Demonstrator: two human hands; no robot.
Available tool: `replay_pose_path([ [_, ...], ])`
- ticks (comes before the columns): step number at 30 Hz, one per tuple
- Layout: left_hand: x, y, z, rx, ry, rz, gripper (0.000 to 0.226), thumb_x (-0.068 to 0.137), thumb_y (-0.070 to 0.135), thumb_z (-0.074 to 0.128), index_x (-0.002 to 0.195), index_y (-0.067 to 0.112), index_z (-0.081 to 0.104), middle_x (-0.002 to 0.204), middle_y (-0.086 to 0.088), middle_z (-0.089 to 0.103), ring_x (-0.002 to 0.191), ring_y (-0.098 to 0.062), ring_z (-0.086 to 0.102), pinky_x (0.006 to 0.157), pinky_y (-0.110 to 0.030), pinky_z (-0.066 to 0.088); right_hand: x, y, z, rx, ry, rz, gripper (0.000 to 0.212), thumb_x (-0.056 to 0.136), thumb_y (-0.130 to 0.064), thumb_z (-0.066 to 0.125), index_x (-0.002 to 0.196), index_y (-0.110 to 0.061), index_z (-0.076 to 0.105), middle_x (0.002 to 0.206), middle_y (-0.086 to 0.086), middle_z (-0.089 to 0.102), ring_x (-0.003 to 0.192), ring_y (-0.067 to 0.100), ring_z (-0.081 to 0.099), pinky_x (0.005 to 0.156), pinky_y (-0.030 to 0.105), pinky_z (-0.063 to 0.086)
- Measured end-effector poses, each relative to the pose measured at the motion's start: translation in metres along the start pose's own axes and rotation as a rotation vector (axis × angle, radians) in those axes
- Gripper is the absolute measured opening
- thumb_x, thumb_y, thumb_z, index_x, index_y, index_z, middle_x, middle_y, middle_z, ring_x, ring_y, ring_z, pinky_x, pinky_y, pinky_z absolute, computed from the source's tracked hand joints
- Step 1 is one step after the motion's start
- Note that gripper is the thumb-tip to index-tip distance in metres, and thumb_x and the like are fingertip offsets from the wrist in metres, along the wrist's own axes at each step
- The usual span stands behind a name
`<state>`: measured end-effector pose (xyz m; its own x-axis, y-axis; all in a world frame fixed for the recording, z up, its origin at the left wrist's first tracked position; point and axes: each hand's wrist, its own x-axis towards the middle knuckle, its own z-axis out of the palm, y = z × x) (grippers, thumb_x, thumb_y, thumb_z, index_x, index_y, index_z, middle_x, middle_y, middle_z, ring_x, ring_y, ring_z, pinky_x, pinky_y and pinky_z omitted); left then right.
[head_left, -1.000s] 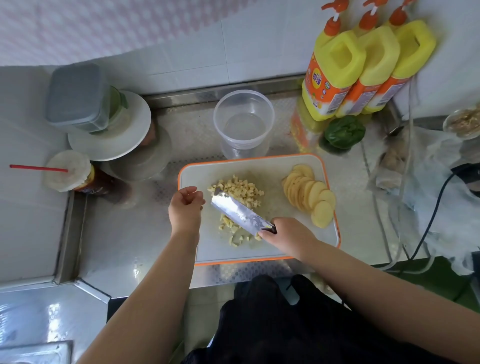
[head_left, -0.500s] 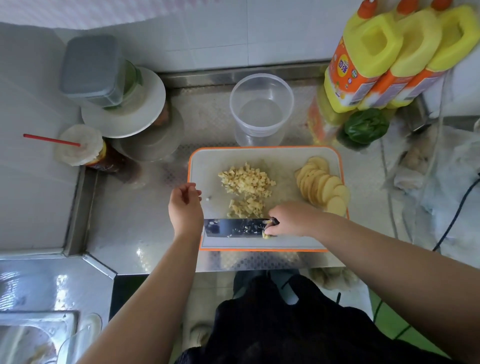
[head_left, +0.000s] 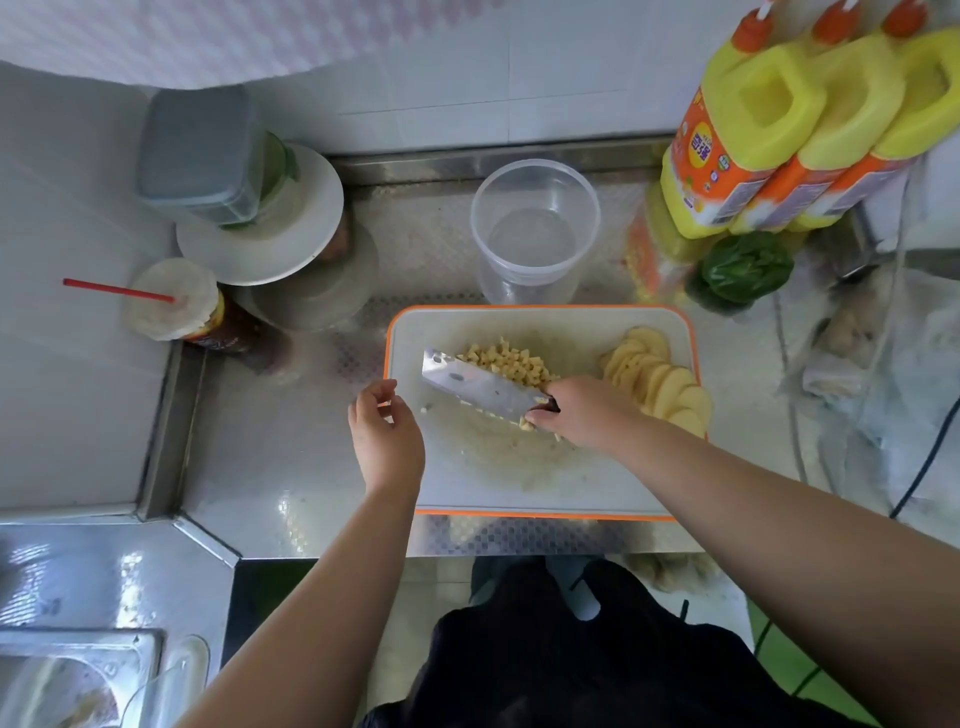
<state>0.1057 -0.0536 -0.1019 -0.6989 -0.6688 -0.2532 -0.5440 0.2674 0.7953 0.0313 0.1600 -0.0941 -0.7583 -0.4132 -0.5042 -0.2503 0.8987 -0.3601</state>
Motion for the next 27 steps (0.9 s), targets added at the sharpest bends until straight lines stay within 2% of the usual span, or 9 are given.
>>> replay_pose_path([
  [7,0.001,-0.007,0.004,-0.009,0.058,-0.032,0.035,0.098,0.002,0.042,0.13,0.01,0.053,0.133,-0.006,0.044,0.104,-0.016,0.05,0.087,-0.022,0.034,0.005,-0.035,0.011,-0.12,-0.094,-0.08,0.042,0.093,-0.049,0.05,0.068,-0.015,0.05,0.061,0.002,0.05,0.057,0.019,0.05,0.047,0.028,0.03],
  [11,0.002,-0.013,0.005,0.068,-0.046,0.036,0.039,0.101,0.006,0.04,0.138,0.013,0.049,0.138,-0.004,0.043,0.122,-0.019,0.049,0.097,-0.026,0.037,0.012,-0.03,0.005,0.02,-0.09,0.063,0.039,0.095,-0.043,0.049,0.069,-0.015,0.047,0.063,0.003,0.048,0.059,0.02,0.048,0.047,0.029,0.026],
  [13,0.002,-0.017,0.008,0.173,-0.099,0.207,0.041,0.101,0.007,0.04,0.14,0.012,0.048,0.141,-0.006,0.045,0.127,-0.021,0.046,0.106,-0.033,0.038,0.013,-0.021,-0.002,0.158,-0.068,0.142,0.041,0.094,-0.042,0.051,0.066,-0.012,0.042,0.06,0.005,0.043,0.054,0.021,0.045,0.049,0.03,0.024],
  [15,-0.002,-0.019,0.013,0.34,-0.167,0.52,0.045,0.097,0.007,0.041,0.142,0.009,0.048,0.142,-0.008,0.049,0.13,-0.025,0.043,0.11,-0.039,0.036,0.01,-0.016,-0.008,0.34,-0.046,0.192,0.044,0.093,-0.043,0.052,0.066,-0.011,0.039,0.055,0.007,0.042,0.043,0.02,0.044,0.048,0.029,0.029],
  [17,-0.01,-0.019,0.021,0.533,-0.277,0.829,0.053,0.095,0.017,0.041,0.148,0.013,0.04,0.148,-0.006,0.046,0.135,-0.027,0.039,0.112,-0.042,0.033,0.006,-0.015,-0.012,0.53,-0.031,0.222,0.046,0.095,-0.046,0.048,0.071,-0.007,0.047,0.052,0.009,0.044,0.037,0.022,0.046,0.047,0.027,0.037],
  [19,-0.019,-0.018,0.029,0.684,-0.398,1.011,0.057,0.097,0.028,0.037,0.153,0.02,0.029,0.156,0.0,0.035,0.141,-0.028,0.033,0.116,-0.046,0.028,0.004,-0.018,-0.015,0.677,-0.043,0.261,0.054,0.095,-0.051,0.043,0.08,-0.001,0.057,0.052,0.01,0.046,0.04,0.024,0.047,0.045,0.028,0.04],
  [21,-0.022,-0.021,0.034,0.786,-0.445,1.093,0.059,0.098,0.036,0.034,0.155,0.022,0.023,0.16,0.004,0.023,0.143,-0.028,0.029,0.117,-0.048,0.025,0.001,-0.022,-0.018,0.817,-0.058,0.313,0.051,0.096,-0.051,0.041,0.086,-0.005,0.059,0.052,0.005,0.045,0.04,0.022,0.043,0.044,0.027,0.039],
  [24,-0.019,-0.03,0.038,0.889,-0.455,1.129,0.062,0.1,0.043,0.029,0.156,0.02,0.019,0.163,0.005,0.014,0.145,-0.029,0.025,0.12,-0.052,0.022,-0.006,-0.023,-0.021,0.951,-0.039,0.376,0.043,0.098,-0.049,0.041,0.077,-0.013,0.048,0.055,0.002,0.042,0.038,0.016,0.038,0.042,0.023,0.036],
  [27,-0.016,-0.037,0.038,0.964,-0.495,1.066,0.062,0.1,0.046,0.028,0.153,0.014,0.029,0.16,0.001,0.028,0.145,-0.029,0.028,0.118,-0.052,0.024,-0.011,-0.015,-0.021,0.993,-0.017,0.392,0.047,0.097,-0.054,0.038,0.074,-0.014,0.042,0.054,0.002,0.037,0.04,0.016,0.035,0.044,0.024,0.033],
])
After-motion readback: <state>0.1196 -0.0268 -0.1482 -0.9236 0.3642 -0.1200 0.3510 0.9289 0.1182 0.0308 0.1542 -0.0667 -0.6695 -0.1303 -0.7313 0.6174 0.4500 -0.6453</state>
